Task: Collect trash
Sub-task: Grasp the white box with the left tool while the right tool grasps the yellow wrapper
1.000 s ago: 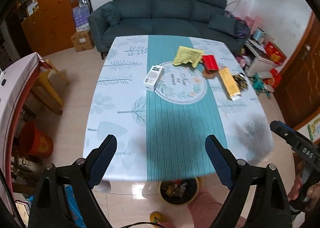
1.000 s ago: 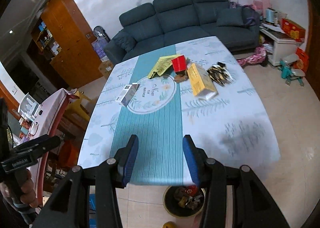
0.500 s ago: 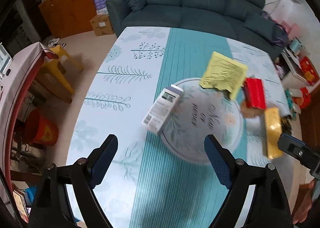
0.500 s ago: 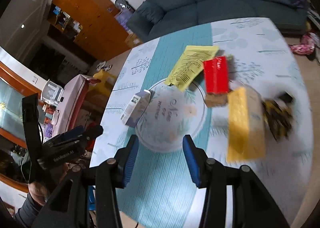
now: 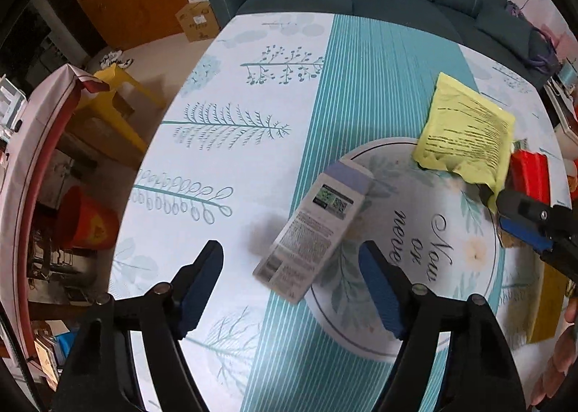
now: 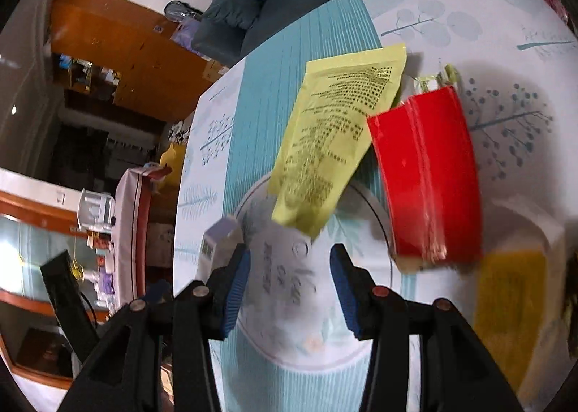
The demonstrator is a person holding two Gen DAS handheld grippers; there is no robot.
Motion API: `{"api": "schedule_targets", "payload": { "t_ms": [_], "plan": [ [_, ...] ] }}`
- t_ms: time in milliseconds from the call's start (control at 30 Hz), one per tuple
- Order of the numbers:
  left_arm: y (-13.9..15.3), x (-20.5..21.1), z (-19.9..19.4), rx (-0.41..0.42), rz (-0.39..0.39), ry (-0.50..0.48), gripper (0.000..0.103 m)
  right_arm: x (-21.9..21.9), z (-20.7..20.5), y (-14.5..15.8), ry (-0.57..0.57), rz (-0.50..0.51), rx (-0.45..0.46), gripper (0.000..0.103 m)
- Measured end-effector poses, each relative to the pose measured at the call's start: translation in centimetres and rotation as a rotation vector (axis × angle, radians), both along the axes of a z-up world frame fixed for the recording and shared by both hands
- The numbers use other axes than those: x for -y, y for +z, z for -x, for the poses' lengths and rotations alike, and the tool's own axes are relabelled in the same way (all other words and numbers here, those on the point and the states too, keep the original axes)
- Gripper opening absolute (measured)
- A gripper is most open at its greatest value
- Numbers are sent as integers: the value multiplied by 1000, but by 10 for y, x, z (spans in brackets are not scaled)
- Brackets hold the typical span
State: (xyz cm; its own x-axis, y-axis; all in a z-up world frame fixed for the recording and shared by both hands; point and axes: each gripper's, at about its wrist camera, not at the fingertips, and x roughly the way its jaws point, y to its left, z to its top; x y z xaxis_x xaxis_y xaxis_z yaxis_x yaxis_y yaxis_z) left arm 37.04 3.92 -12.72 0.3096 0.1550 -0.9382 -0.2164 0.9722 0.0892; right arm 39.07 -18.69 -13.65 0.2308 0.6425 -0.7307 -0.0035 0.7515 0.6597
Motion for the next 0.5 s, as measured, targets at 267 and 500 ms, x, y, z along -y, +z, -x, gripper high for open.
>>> {"api": "schedule_targets", "payload": {
  "t_ms": [267,500],
  "plan": [
    [-23,-3,-20,-45,23,3,71,-10,-22,-18,-61,-27,-63,46],
    [-40,1,-29,-76,52,-1,40,-12,-29,-27,-109,-42,-71,46]
  ]
}}
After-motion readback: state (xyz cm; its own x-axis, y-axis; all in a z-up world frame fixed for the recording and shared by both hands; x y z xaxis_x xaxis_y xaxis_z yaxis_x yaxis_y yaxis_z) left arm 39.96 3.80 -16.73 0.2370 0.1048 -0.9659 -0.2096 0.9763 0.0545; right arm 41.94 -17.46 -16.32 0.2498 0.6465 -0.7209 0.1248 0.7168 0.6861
